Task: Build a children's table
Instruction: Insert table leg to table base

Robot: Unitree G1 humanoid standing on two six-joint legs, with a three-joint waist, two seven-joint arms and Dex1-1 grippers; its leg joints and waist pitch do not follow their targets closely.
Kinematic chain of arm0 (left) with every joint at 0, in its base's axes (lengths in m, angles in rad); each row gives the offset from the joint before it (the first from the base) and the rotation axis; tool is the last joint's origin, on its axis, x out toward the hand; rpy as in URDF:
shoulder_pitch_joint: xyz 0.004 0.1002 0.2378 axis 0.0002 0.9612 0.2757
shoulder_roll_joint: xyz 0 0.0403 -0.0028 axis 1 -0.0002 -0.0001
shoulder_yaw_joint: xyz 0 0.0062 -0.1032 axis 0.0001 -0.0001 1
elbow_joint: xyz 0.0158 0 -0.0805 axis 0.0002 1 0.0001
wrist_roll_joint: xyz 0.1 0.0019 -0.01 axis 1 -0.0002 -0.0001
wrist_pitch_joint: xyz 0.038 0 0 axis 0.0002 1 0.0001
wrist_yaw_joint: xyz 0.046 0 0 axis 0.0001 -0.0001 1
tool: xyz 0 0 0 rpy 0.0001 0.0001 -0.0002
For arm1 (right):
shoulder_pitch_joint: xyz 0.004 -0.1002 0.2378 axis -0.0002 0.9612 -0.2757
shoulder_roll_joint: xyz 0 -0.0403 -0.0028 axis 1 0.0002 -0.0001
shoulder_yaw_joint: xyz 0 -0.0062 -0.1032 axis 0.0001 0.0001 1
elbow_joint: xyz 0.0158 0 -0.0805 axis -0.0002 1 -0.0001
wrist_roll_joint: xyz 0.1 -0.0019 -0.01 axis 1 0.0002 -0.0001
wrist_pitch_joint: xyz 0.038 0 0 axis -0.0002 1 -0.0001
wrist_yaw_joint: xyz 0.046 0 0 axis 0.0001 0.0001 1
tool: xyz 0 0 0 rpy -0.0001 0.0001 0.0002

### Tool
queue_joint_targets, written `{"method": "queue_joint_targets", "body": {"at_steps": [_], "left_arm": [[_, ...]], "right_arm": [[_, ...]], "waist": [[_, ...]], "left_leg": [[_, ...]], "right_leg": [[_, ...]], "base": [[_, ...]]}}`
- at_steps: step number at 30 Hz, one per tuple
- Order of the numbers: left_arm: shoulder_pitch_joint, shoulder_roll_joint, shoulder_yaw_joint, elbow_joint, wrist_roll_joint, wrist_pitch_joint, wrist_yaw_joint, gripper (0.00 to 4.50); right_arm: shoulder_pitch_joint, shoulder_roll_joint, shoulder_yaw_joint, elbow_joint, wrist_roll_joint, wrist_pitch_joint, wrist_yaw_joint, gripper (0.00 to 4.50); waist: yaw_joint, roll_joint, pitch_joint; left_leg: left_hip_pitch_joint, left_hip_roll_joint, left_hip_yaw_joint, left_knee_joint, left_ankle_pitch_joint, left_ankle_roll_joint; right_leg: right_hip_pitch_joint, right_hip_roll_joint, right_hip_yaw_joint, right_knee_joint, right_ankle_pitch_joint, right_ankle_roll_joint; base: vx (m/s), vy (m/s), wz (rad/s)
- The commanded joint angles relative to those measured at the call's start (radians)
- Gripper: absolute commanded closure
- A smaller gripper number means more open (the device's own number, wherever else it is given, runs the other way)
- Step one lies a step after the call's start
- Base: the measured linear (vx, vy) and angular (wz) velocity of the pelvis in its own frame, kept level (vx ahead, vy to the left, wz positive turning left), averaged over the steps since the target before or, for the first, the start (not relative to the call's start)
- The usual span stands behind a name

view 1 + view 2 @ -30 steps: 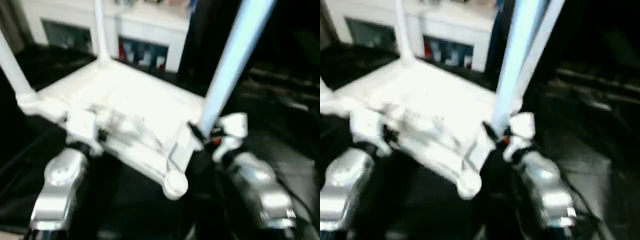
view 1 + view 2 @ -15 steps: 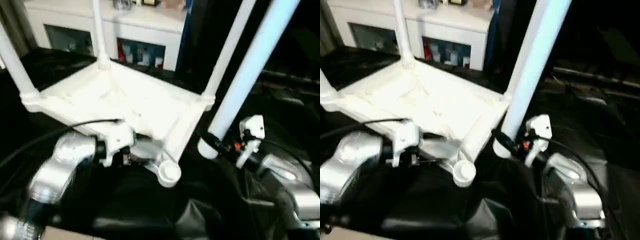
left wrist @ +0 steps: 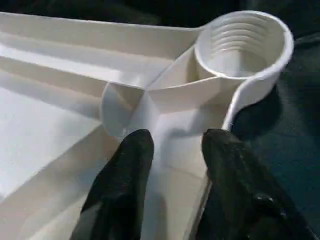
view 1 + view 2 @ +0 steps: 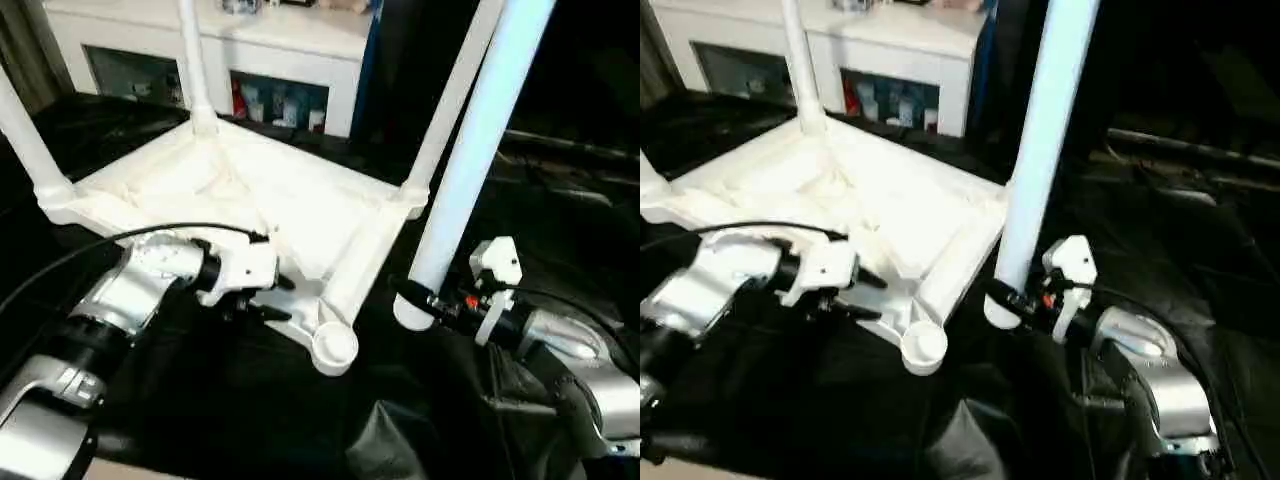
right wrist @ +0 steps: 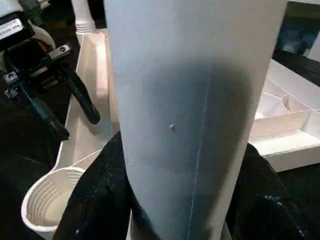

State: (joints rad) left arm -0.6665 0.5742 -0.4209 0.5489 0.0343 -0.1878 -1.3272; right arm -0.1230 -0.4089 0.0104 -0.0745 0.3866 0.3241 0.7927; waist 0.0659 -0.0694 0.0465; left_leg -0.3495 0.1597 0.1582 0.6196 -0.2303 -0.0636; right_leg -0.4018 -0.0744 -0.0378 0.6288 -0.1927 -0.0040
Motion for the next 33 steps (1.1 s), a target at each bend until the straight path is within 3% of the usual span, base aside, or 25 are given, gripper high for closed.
{"method": "queue_joint_targets", "body": {"at_steps": [1, 5, 6, 10, 18, 20, 26, 30, 32, 33], "left_arm": [[-0.012, -0.007, -0.016, 0.029, 0.001, -0.008, -0.046, 2.74], [-0.034, -0.023, 0.003, 0.051, -0.043, -0.013, -0.083, 2.99], [-0.043, -0.026, 0.006, 0.060, -0.048, -0.025, -0.102, 3.10], [-0.050, -0.026, 0.001, 0.071, -0.047, -0.042, -0.138, 3.42], [-0.090, -0.072, -0.044, 0.223, 0.068, -0.195, -0.043, 4.13], [-0.097, -0.079, -0.053, 0.245, 0.083, -0.207, -0.047, 4.25], [-0.124, -0.096, -0.069, 0.320, 0.115, -0.255, -0.060, 4.47], [-0.125, -0.094, -0.048, 0.307, 0.086, -0.155, -0.108, 4.49], [-0.107, -0.076, -0.037, 0.259, 0.091, 0.002, -0.093, 4.49], [-0.105, -0.073, -0.038, 0.256, 0.095, 0.015, -0.089, 4.49]], "right_arm": [[-0.009, -0.019, -0.002, -0.011, 0.000, -0.008, 0.007, 2.57], [-0.012, -0.024, -0.006, -0.003, 0.001, -0.012, 0.008, 2.57], [-0.012, -0.024, -0.006, -0.002, -0.001, -0.013, 0.010, 2.57], [-0.011, -0.022, -0.003, -0.001, -0.007, -0.016, 0.012, 2.57], [-0.010, -0.026, 0.014, -0.003, -0.019, -0.022, 0.016, 2.57], [-0.008, -0.028, 0.016, -0.006, -0.021, -0.023, 0.017, 2.57], [-0.008, -0.033, 0.015, -0.007, -0.024, -0.024, 0.021, 2.57], [-0.015, -0.029, 0.006, -0.001, -0.018, -0.028, 0.013, 2.57], [-0.027, -0.017, -0.001, 0.011, -0.021, -0.033, -0.004, 2.57], [-0.028, -0.016, -0.001, 0.012, -0.021, -0.033, -0.006, 2.57]], "waist": [[0.007, 0.021, -0.059], [0.013, 0.021, -0.056], [0.014, 0.025, -0.055], [0.022, 0.025, -0.052], [0.029, 0.032, -0.054], [0.028, 0.028, -0.053], [0.028, 0.031, -0.050], [0.028, 0.031, -0.050], [0.026, 0.029, -0.052], [0.024, 0.031, -0.050]], "left_leg": [[0.005, 0.059, -0.011, -0.082, -0.091, 0.027], [0.006, 0.065, -0.004, -0.085, -0.136, 0.004], [0.007, 0.067, -0.003, -0.087, -0.149, -0.002], [0.008, 0.070, -0.003, -0.090, -0.163, -0.012], [0.006, 0.070, -0.005, -0.089, -0.140, -0.012], [0.004, 0.068, -0.004, -0.089, -0.145, -0.011], [0.005, 0.070, -0.006, -0.093, -0.181, -0.019], [0.003, 0.071, -0.007, -0.094, -0.177, -0.020], [0.003, 0.072, -0.006, -0.092, -0.157, -0.019], [0.002, 0.072, -0.006, -0.093, -0.152, -0.015]], "right_leg": [[0.054, -0.072, 0.044, -0.058, -0.012, -0.273], [0.055, -0.075, 0.043, -0.064, -0.096, -0.261], [0.053, -0.075, 0.042, -0.065, -0.116, -0.258], [0.051, -0.076, 0.042, -0.068, -0.148, -0.243], [0.054, -0.078, 0.042, -0.068, -0.128, -0.228], [0.055, -0.077, 0.042, -0.069, -0.129, -0.229], [0.052, -0.080, 0.043, -0.076, -0.200, -0.214], [0.052, -0.083, 0.043, -0.078, -0.230, -0.210], [0.053, -0.083, 0.043, -0.073, -0.199, -0.220], [0.052, -0.083, 0.043, -0.073, -0.191, -0.229]], "base": [[0.000, 0.000, 0.00], [0.000, 0.000, 0.00], [0.000, 0.000, 0.00], [0.000, 0.000, 0.00], [0.000, 0.000, 0.00], [0.000, 0.000, 0.00], [0.000, 0.000, 0.00], [0.000, 0.000, 0.00], [0.000, 0.000, 0.00], [0.000, 0.000, 0.00]]}}
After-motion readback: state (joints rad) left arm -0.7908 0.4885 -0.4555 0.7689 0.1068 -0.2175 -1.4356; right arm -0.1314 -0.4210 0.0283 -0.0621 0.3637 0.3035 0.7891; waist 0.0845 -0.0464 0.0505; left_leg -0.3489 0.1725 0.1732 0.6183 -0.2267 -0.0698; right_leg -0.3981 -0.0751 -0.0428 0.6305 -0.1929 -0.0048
